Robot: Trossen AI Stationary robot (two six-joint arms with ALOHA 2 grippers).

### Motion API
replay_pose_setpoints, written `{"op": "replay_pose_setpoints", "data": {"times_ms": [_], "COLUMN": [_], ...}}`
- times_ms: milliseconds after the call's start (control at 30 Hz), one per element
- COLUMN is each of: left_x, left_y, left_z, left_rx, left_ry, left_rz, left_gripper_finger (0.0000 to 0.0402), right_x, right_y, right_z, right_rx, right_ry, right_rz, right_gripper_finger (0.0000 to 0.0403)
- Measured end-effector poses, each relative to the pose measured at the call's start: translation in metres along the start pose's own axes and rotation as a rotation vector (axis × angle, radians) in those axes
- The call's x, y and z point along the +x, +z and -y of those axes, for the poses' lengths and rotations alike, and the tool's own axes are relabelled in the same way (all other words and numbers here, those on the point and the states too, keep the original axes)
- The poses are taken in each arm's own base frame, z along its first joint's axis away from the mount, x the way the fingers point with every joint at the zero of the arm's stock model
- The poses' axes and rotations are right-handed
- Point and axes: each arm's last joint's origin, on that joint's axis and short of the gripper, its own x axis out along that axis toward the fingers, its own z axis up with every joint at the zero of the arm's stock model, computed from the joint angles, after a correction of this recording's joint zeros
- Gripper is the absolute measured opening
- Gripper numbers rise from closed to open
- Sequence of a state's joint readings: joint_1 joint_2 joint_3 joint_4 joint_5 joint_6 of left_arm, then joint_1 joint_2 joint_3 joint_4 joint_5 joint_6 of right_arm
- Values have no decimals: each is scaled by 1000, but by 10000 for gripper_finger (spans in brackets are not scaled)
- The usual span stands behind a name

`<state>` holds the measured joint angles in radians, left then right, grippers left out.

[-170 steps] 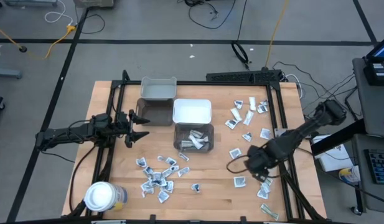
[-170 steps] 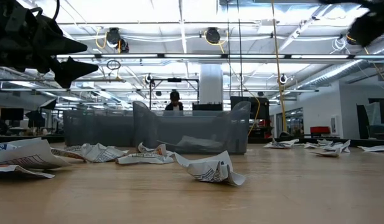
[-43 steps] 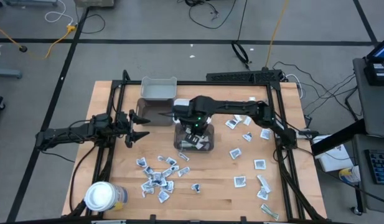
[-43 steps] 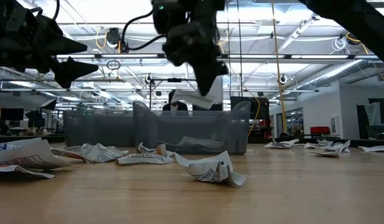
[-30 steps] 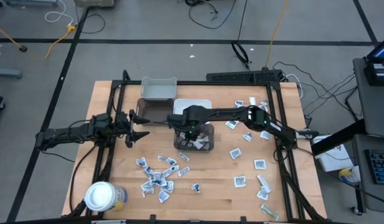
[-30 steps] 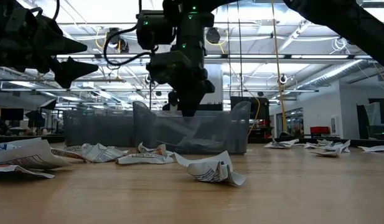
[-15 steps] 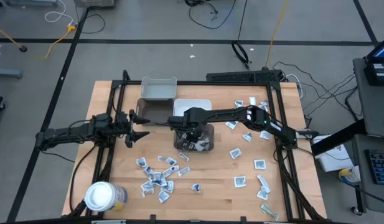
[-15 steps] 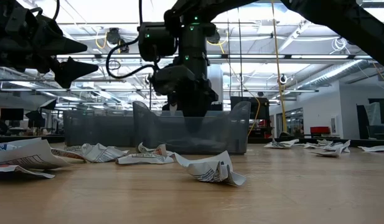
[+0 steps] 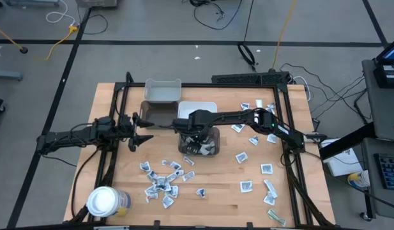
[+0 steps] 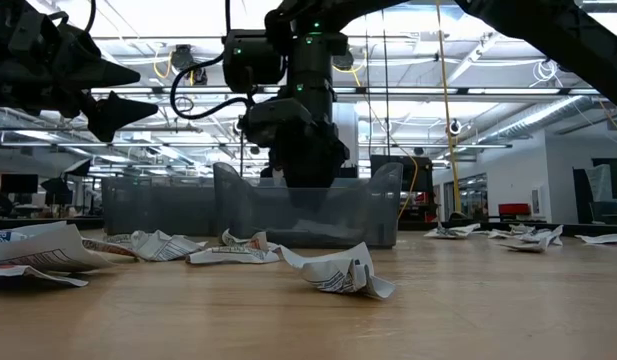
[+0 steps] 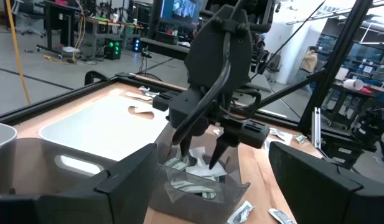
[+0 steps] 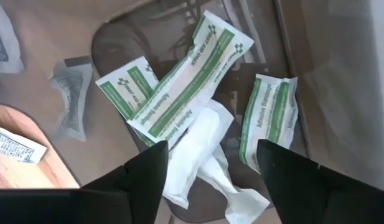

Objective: Pick & Place First Aid Supplies
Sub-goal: Put the green bandage pack into the right black bin

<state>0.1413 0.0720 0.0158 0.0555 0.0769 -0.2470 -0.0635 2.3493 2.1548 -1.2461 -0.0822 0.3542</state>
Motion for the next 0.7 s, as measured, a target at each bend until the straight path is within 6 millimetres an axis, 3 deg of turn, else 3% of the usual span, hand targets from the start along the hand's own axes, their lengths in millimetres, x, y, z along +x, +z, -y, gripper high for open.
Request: {"op": "replay_pose_setpoints", "data": {"times_ms": [100,300,400,700], "left_x": [0,0,0,0], "left_y": [0,0,0,0], "left_z": [0,0,0,0], "left_rx": [0,0,0,0], "left_ry": [0,0,0,0], "left_rz": [0,0,0,-1], "left_gripper_finger": [310,310,310,310], "right_x": [-3,-44,-53,-70], "right_y": [-1,-17,-26,-79], "right_z": [0,-4,-2,6], "right_rx": [0,48,106,363], "right_ry": [-2,28,53,110], "right_rz": [-2,75,114,163], "right_gripper_finger": [251,244,240,240]}}
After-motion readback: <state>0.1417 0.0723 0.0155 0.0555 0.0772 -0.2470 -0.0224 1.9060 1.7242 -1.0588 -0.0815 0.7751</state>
